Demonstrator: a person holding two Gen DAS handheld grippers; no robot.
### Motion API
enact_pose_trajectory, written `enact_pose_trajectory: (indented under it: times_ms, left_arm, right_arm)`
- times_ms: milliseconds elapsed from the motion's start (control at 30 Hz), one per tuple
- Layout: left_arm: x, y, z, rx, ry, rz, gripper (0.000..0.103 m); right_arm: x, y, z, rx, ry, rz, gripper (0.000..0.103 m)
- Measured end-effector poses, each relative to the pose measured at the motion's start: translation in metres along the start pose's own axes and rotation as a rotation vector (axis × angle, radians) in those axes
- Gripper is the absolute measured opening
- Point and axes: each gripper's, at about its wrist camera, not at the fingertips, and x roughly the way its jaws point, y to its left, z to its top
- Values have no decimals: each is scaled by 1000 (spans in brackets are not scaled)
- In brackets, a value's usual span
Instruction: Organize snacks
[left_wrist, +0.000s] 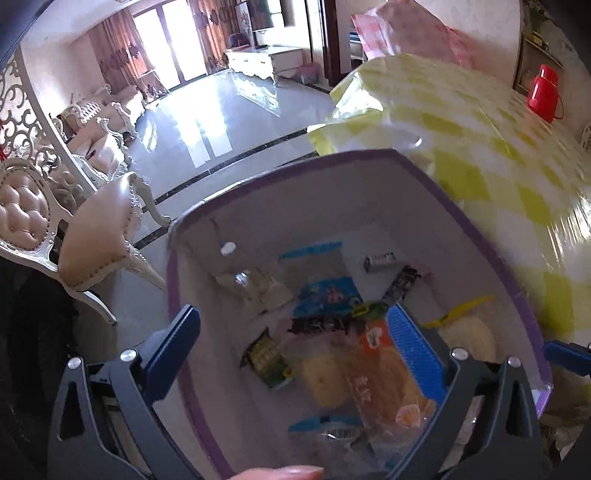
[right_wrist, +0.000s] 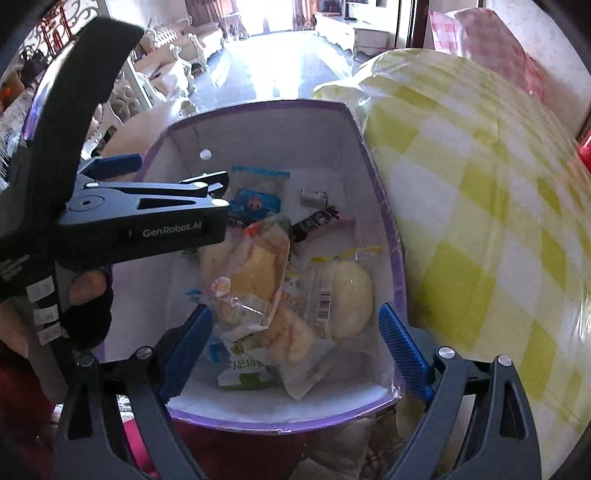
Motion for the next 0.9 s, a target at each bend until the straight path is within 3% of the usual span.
enact_pose_trajectory:
  times_ms: [900]
  left_arm:
    - [9,-1,0,-24,38,-51,102]
  right_arm:
    - [15,0,-2,5,32,-2,88]
